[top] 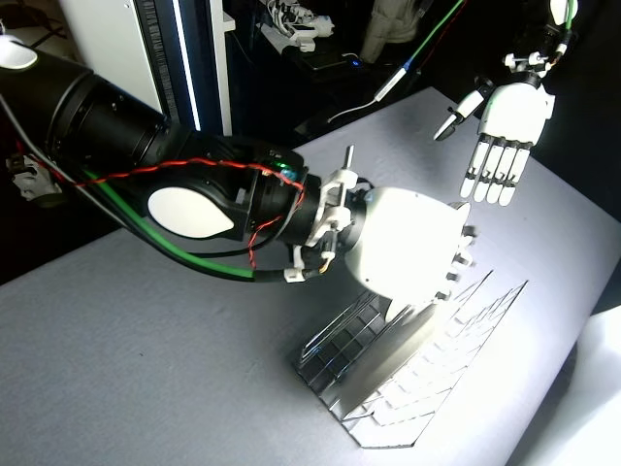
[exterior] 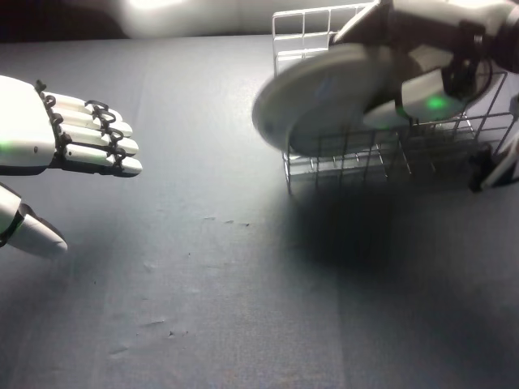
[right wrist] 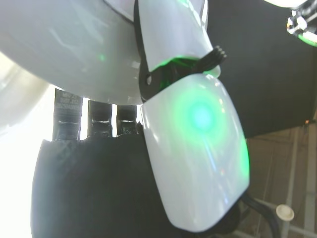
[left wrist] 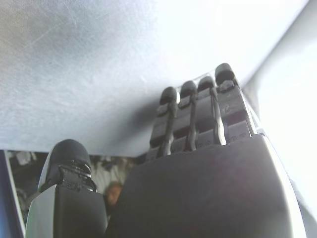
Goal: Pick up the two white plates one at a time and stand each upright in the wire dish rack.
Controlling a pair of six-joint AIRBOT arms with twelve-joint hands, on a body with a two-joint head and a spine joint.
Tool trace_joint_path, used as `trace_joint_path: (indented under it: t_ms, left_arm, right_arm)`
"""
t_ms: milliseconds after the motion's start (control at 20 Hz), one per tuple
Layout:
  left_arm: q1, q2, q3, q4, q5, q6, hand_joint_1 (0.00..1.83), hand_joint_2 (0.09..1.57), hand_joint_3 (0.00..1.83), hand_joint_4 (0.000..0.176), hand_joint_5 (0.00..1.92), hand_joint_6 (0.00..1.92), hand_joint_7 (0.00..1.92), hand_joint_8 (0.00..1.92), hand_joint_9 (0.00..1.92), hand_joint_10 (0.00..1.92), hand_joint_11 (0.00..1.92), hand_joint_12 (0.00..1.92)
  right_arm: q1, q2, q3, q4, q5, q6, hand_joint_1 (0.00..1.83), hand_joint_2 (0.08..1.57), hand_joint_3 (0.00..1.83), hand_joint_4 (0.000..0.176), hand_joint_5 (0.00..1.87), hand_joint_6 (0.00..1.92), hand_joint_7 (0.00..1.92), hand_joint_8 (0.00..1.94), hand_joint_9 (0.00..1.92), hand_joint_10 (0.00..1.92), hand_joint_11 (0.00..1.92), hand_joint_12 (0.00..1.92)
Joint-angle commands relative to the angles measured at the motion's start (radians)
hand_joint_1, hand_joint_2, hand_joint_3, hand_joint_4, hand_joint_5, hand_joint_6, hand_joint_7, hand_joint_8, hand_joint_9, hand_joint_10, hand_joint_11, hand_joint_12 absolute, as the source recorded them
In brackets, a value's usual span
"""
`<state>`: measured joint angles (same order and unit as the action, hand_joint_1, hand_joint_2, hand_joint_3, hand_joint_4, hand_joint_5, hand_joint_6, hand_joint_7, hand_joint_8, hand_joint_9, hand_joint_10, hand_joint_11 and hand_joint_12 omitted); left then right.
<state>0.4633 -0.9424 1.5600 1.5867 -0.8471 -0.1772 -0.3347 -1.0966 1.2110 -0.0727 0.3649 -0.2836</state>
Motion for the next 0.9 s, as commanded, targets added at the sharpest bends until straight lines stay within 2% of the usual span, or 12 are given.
trace_joint_path:
  t_ms: [0, 150, 300, 400, 450, 500, 550, 600, 650, 700, 750, 850]
  left_arm:
    - [-0.006, 0.012, 0.003, -0.060, -0.012, 0.001, 0.00, 1.12, 0.00, 0.000, 0.10, 0.01, 0.05, 0.01, 0.03, 0.01, 0.05, 0.03]
    - [-0.005, 0.012, 0.003, -0.060, -0.012, 0.001, 0.00, 1.13, 0.01, 0.000, 0.07, 0.01, 0.03, 0.01, 0.01, 0.00, 0.03, 0.02]
    - [-0.003, 0.012, 0.003, -0.060, -0.012, 0.001, 0.00, 1.12, 0.00, 0.000, 0.07, 0.00, 0.02, 0.00, 0.00, 0.00, 0.01, 0.02]
    - [-0.001, 0.012, 0.003, -0.060, -0.012, 0.001, 0.00, 1.13, 0.01, 0.000, 0.06, 0.00, 0.01, 0.00, 0.00, 0.00, 0.01, 0.03]
    - [-0.001, 0.012, 0.003, -0.060, -0.012, 0.001, 0.00, 1.14, 0.01, 0.000, 0.08, 0.01, 0.04, 0.01, 0.01, 0.00, 0.03, 0.03]
    - [-0.001, 0.012, 0.003, -0.060, -0.012, 0.001, 0.00, 1.13, 0.01, 0.000, 0.08, 0.01, 0.04, 0.01, 0.01, 0.00, 0.02, 0.03]
    - [0.000, 0.012, 0.003, -0.060, -0.012, 0.001, 0.00, 1.12, 0.00, 0.000, 0.07, 0.00, 0.04, 0.01, 0.02, 0.01, 0.03, 0.04]
    - [0.001, 0.012, 0.003, -0.060, -0.012, 0.001, 0.00, 1.13, 0.00, 0.000, 0.08, 0.01, 0.04, 0.01, 0.02, 0.01, 0.03, 0.04]
    - [0.002, 0.012, 0.003, -0.060, -0.012, 0.001, 0.00, 1.13, 0.00, 0.000, 0.07, 0.00, 0.02, 0.00, 0.00, 0.00, 0.01, 0.03]
    - [0.002, 0.012, 0.003, -0.060, -0.012, 0.001, 0.00, 1.13, 0.00, 0.000, 0.07, 0.00, 0.02, 0.00, 0.00, 0.00, 0.02, 0.04]
    - [0.002, 0.012, 0.003, -0.060, -0.012, 0.001, 0.00, 1.12, 0.00, 0.000, 0.07, 0.00, 0.02, 0.00, 0.00, 0.00, 0.01, 0.03]
    - [0.004, 0.012, 0.003, -0.060, -0.012, 0.001, 0.00, 1.12, 0.00, 0.000, 0.05, 0.00, 0.01, 0.00, 0.00, 0.00, 0.01, 0.01]
  right_arm:
    - [0.006, 0.009, 0.002, 0.012, 0.123, 0.006, 1.48, 1.16, 0.00, 0.000, 0.88, 1.17, 0.70, 1.20, 0.81, 1.15, 0.79, 1.56]
    - [0.006, 0.009, 0.002, -0.001, 0.126, 0.006, 1.48, 1.15, 0.00, 0.000, 0.87, 1.20, 0.73, 1.16, 0.84, 1.11, 0.79, 1.54]
    - [0.007, 0.009, 0.002, -0.017, 0.138, 0.005, 1.48, 1.16, 0.00, 0.000, 0.87, 1.22, 0.74, 1.14, 0.79, 1.16, 0.78, 1.55]
    - [0.011, 0.009, 0.002, -0.018, 0.143, 0.005, 1.48, 1.16, 0.00, 0.000, 0.89, 1.15, 0.80, 1.07, 0.80, 1.19, 0.72, 1.61]
    - [0.013, 0.010, 0.002, -0.018, 0.143, 0.004, 1.48, 1.16, 0.00, 0.000, 0.85, 1.18, 0.80, 1.08, 0.79, 1.23, 0.71, 1.63]
    - [0.015, 0.010, 0.002, -0.018, 0.143, 0.004, 1.48, 1.18, 0.00, 0.000, 0.77, 1.27, 0.81, 1.08, 0.77, 1.30, 0.64, 1.73]
    - [0.017, 0.010, 0.002, -0.019, 0.143, 0.003, 1.37, 1.20, 0.00, 0.000, 0.72, 1.37, 0.83, 1.12, 0.74, 1.42, 0.49, 1.36]
    - [0.017, 0.010, 0.002, -0.019, 0.143, 0.003, 1.35, 1.22, 0.00, 0.000, 0.67, 1.43, 0.82, 1.15, 0.72, 1.48, 0.44, 1.24]
    - [0.017, 0.010, 0.002, -0.021, 0.143, 0.003, 1.36, 1.18, 0.00, 0.000, 0.60, 0.68, 0.70, 0.58, 0.62, 0.77, 0.34, 1.20]
    - [0.018, 0.010, 0.002, -0.024, 0.144, 0.002, 1.37, 1.16, 0.00, 0.000, 0.64, 0.30, 0.72, 0.24, 0.66, 0.40, 0.34, 1.17]
    - [0.019, 0.010, 0.002, -0.028, 0.147, 0.002, 1.38, 1.15, 0.00, 0.000, 0.68, 0.13, 0.74, 0.08, 0.69, 0.23, 0.32, 1.16]
    - [0.026, 0.011, 0.001, -0.030, 0.156, 0.002, 1.39, 1.12, 0.00, 0.000, 0.70, 0.02, 0.72, 0.01, 0.70, 0.07, 0.29, 1.12]
